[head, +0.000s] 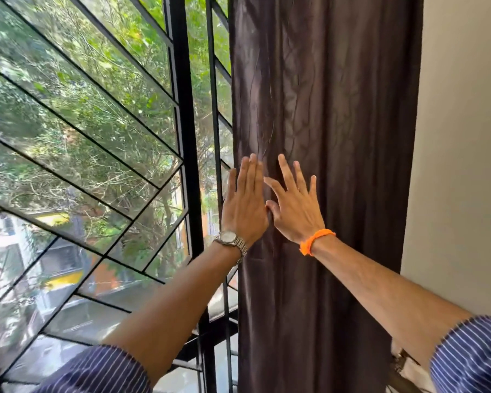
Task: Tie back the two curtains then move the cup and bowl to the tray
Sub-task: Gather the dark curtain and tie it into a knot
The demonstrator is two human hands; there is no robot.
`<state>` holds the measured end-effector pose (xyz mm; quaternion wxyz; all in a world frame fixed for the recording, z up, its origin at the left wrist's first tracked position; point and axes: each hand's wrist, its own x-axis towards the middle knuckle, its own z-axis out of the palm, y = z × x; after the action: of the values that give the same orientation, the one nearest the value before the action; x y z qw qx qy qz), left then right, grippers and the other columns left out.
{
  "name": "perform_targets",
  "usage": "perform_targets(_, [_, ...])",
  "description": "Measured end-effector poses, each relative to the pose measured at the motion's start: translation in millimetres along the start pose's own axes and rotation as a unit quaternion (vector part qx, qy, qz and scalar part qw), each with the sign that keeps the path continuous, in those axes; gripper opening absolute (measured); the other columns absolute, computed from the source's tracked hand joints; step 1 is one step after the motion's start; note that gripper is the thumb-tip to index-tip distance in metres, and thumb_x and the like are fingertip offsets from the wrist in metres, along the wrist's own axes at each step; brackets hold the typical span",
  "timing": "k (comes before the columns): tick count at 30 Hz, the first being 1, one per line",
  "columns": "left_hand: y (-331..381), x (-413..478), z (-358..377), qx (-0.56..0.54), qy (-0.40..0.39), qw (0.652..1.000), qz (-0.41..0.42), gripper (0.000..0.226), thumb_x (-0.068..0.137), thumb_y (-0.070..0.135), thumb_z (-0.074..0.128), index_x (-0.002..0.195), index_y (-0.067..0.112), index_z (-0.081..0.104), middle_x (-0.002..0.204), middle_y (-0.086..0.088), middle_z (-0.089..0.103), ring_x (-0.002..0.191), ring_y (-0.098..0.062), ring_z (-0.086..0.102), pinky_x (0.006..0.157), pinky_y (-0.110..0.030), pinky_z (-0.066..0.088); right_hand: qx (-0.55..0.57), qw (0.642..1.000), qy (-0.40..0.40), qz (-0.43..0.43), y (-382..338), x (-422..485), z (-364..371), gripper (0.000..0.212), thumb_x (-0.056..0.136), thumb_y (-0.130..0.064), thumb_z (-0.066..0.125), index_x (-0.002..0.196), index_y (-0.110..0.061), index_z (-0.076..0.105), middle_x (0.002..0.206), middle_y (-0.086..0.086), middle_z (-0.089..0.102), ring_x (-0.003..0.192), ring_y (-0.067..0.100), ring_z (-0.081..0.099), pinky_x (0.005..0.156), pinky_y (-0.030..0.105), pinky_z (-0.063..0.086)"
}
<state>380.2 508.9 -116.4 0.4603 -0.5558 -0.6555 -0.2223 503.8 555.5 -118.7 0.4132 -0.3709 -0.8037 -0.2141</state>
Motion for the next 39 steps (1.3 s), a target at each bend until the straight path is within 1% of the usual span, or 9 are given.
perform_targets(6, [16.8,25.8,36.9,-0.081,0.003,0.997,-0.013,0.081,0.087,0.032,0.045,0.153,0.001,0.009,0.162,-0.016,-0.001,0.15,-0.03,-0.006,0.122,-0.047,0.005,-0.017,1.0,0.005,0.026,25.7,20.8,15.6,0.049,0.091,-0.031,0.057,0.135,-0.039,0.038,0.162,-0.004,-0.013,0.15,0.034,-0.002,0.107,0.072,0.023])
perform_targets(13, [49.9,39.3,75.2,-0.159,-0.016,0.987,-0.014,0.071,0.091,0.024,0.037,0.153,0.001,0.011,0.161,-0.018,0.003,0.15,-0.032,0.003,0.122,-0.047,0.008,0.007,0.998,0.001,0.064,63.6,26.4,42.1,0.051,0.092,-0.032,0.055,0.137,-0.042,0.035,0.162,-0.003,-0.01,0.149,0.036,0.0,0.106,0.072,0.025])
perform_targets(19, [83.7,58.2,97.8,-0.176,-0.033,0.982,-0.057,0.076,0.087,0.03,0.038,0.152,0.0,0.014,0.161,-0.019,0.007,0.149,-0.032,0.01,0.122,-0.046,0.011,0.121,0.991,0.024,0.054,110.4,33.8,67.4,0.037,0.095,-0.034,0.051,0.13,-0.041,0.04,0.162,-0.006,-0.001,0.15,0.031,0.009,0.108,0.066,0.029])
perform_targets(22, [101.5,72.8,105.1,-0.198,-0.062,0.972,-0.11,0.081,0.085,0.036,0.038,0.153,0.002,0.011,0.161,-0.018,0.004,0.149,-0.033,0.008,0.122,-0.046,0.008,0.251,0.962,0.092,0.052,135.0,36.9,80.3,0.029,0.097,-0.032,0.049,0.125,-0.031,0.042,0.16,-0.005,0.013,0.146,0.021,0.026,0.106,0.049,0.041])
perform_targets(26, [124.1,97.4,114.0,-0.244,-0.07,0.945,-0.206,0.084,0.091,0.056,0.032,0.154,0.008,0.005,0.163,-0.011,-0.004,0.149,-0.033,0.005,0.119,-0.054,0.012,0.365,0.914,0.141,0.112,166.5,53.8,96.7,0.041,0.094,-0.03,0.056,0.13,-0.02,0.038,0.157,0.002,0.023,0.143,0.016,0.029,0.111,0.029,0.034])
perform_targets(30, [136.4,112.6,117.6,-0.311,-0.046,0.894,-0.319,0.109,0.08,0.077,0.043,0.154,0.011,-0.001,0.163,-0.005,-0.01,0.15,-0.031,0.001,0.114,-0.059,0.018,0.455,0.86,0.123,0.196,177.8,69.2,110.2,0.062,0.087,-0.043,0.063,0.134,-0.017,0.032,0.146,0.006,0.037,0.133,0.023,0.041,0.107,0.037,0.039])
perform_targets(34, [139.5,125.0,121.2,-0.343,0.009,0.851,-0.398,0.132,0.064,0.077,0.065,0.154,0.009,-0.003,0.163,-0.01,-0.004,0.149,-0.033,0.006,0.117,-0.048,0.018,0.507,0.831,0.08,0.215,191.3,78.3,121.9,0.06,0.088,-0.034,0.063,0.135,-0.016,0.031,0.142,0.009,0.042,0.127,0.025,0.045,0.096,0.024,0.035])
perform_targets(37, [140.1,132.6,122.6,-0.338,0.011,0.843,-0.417,0.141,0.055,0.079,0.07,0.154,0.011,-0.003,0.161,-0.01,0.01,0.148,-0.03,0.013,0.117,-0.047,0.022,0.54,0.808,0.068,0.224,198.2,84.2,129.2,0.055,0.09,-0.023,0.06,0.137,-0.017,0.032,0.144,0.009,0.04,0.133,0.022,0.039,0.099,0.022,0.028])
perform_targets(39, [142.3,137.0,126.0,-0.331,-0.003,0.848,-0.414,0.144,0.048,0.083,0.069,0.154,0.013,0.002,0.157,-0.011,0.019,0.146,-0.03,0.019,0.115,-0.05,0.028,0.561,0.789,0.051,0.245,198.4,86.3,130.8,0.052,0.091,-0.019,0.057,0.137,-0.019,0.033,0.141,0.006,0.041,0.122,0.016,0.043,0.097,0.022,0.028])
